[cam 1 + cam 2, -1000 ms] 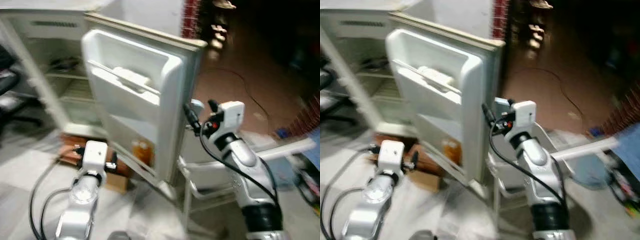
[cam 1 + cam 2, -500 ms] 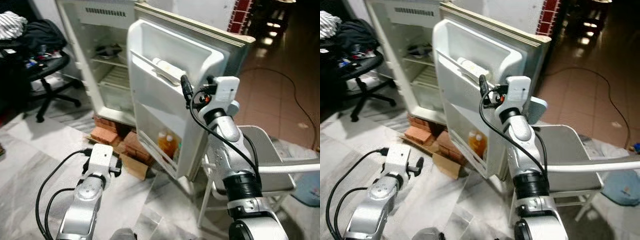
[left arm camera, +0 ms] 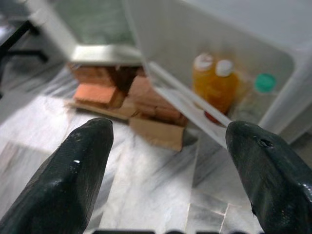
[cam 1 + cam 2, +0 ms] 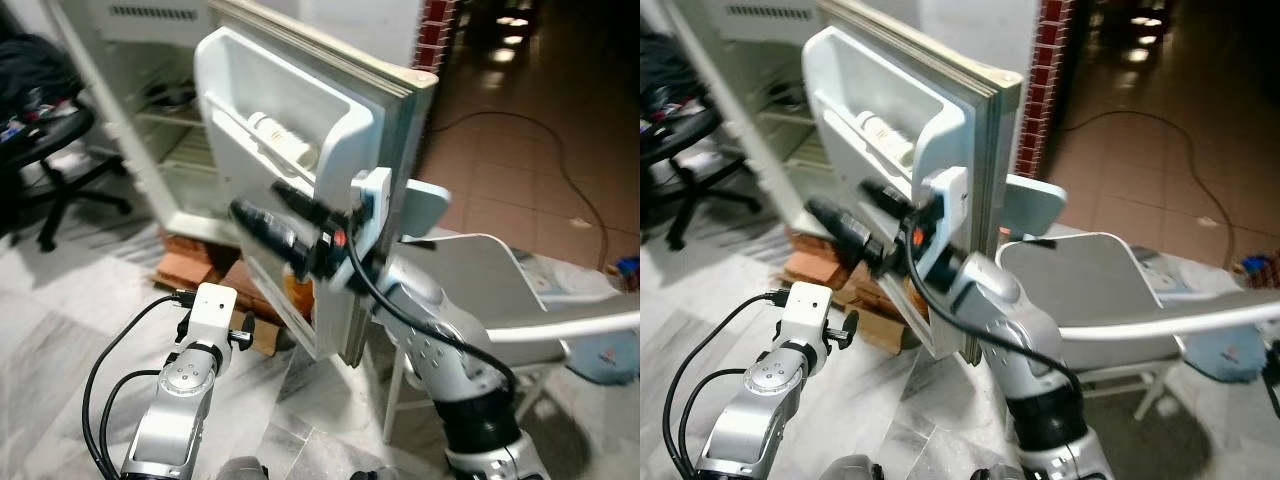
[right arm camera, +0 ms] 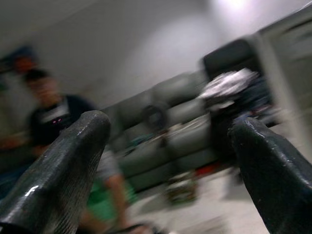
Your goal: Restocking fridge
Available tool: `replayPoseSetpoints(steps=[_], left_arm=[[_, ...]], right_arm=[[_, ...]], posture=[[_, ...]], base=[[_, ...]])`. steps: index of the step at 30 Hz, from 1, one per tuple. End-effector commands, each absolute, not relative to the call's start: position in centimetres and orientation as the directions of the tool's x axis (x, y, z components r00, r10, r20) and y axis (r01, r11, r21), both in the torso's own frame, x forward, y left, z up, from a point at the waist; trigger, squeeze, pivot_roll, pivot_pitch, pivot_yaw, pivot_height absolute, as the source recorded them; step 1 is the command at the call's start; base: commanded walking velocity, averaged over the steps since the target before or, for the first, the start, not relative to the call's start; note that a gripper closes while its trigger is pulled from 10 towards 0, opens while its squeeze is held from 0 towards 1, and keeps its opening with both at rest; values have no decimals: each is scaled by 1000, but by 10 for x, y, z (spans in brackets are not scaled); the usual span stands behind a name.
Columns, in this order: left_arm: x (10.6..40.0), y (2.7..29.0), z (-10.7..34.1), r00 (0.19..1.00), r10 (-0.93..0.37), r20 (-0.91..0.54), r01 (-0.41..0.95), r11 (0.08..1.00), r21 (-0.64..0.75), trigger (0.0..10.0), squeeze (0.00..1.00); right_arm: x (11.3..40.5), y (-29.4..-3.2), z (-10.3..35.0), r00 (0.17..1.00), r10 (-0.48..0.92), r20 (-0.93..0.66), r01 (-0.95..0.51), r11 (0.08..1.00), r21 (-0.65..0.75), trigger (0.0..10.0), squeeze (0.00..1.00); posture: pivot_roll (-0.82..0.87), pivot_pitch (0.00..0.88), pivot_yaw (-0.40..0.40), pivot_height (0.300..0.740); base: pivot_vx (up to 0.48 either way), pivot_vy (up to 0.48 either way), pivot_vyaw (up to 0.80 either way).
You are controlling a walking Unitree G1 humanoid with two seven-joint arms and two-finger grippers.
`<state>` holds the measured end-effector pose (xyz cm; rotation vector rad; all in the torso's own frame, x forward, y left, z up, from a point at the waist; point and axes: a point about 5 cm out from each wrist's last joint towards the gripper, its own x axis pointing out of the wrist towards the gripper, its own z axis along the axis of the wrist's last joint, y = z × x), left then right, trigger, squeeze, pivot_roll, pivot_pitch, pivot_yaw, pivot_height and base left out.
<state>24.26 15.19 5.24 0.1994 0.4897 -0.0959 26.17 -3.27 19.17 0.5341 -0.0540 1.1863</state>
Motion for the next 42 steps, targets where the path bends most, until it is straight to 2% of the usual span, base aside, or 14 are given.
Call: replayPoseSetpoints(steps=[1, 4, 8, 18, 19, 21, 23, 26, 29, 30, 34, 36, 38, 42], left_arm=[[242, 156, 51, 873, -27, -488, 130, 975, 178, 10000, 0], [242, 157, 50, 872, -29, -489, 133, 975, 179, 10000, 0], [243, 157, 50, 870, -32, -491, 139, 973, 183, 10000, 0], [245, 158, 50, 870, -35, -491, 147, 970, 192, 10000, 0], [246, 158, 50, 870, -37, -491, 150, 969, 194, 10000, 0], [246, 158, 50, 870, -38, -491, 153, 969, 196, 10000, 0], [247, 158, 50, 871, -38, -490, 154, 968, 198, 10000, 0], [248, 158, 50, 871, -39, -489, 155, 968, 198, 10000, 0], [248, 157, 51, 872, -40, -487, 155, 968, 199, 10000, 0], [247, 158, 51, 872, -37, -488, 152, 969, 197, 10000, 0], [246, 158, 50, 871, -34, -489, 146, 970, 192, 10000, 0], [246, 158, 50, 871, -35, -490, 146, 971, 191, 10000, 0], [246, 157, 49, 869, -40, -493, 151, 970, 188, 10000, 0], [247, 156, 49, 868, -48, -495, 160, 969, 186, 10000, 0]], right_arm=[[257, -43, 193, 362, 876, 320, -896, 232, 379, 10000, 0], [256, -59, 183, 395, 879, 268, -880, 278, 386, 10000, 0], [264, -95, 146, 544, 839, 12, -806, 518, 286, 10000, 0], [281, -173, 115, 650, 660, -377, -708, 706, 14, 10000, 0], [290, -185, 117, 688, 599, -409, -685, 722, -94, 10000, 0], [305, -190, 128, 759, 538, -367, -629, 752, -197, 10000, 0], [330, -185, 158, 875, 454, -170, -485, 824, -294, 10000, 0], [340, -168, 184, 883, 470, 14, -460, 870, -178, 10000, 0], [327, -134, 211, 731, 648, 215, -673, 737, 65, 10000, 0], [309, -117, 221, 576, 763, 293, -815, 560, 146, 10000, 0], [279, -104, 218, 348, 890, 295, -936, 313, 160, 10000, 0], [276, -106, 211, 338, 900, 275, -938, 297, 179, 10000, 0], [281, -114, 198, 416, 877, 242, -902, 364, 233, 10000, 0], [280, -118, 190, 458, 861, 221, -876, 396, 275, 10000, 0]], posture=[[102, 0, -2, 740], [100, 0, 1, 740], [98, 0, 4, 740], [91, 0, 14, 740], [91, 0, 13, 740], [92, 0, 13, 740], [94, 0, 14, 740], [103, 0, 11, 740], [109, 0, 9, 740], [111, 0, 7, 740], [109, 0, 2, 740], [107, 0, 1, 740], [99, 0, 5, 740], [94, 0, 10, 740]], base=[[0, 0, 0], [0, 0, 0], [0, 0, 0], [0, 0, 0], [0, 0, 0], [0, 0, 0], [0, 0, 0], [0, 0, 0], [0, 0, 0], [0, 0, 0], [0, 0, 0], [0, 0, 0], [0, 0, 0], [0, 0, 0]])
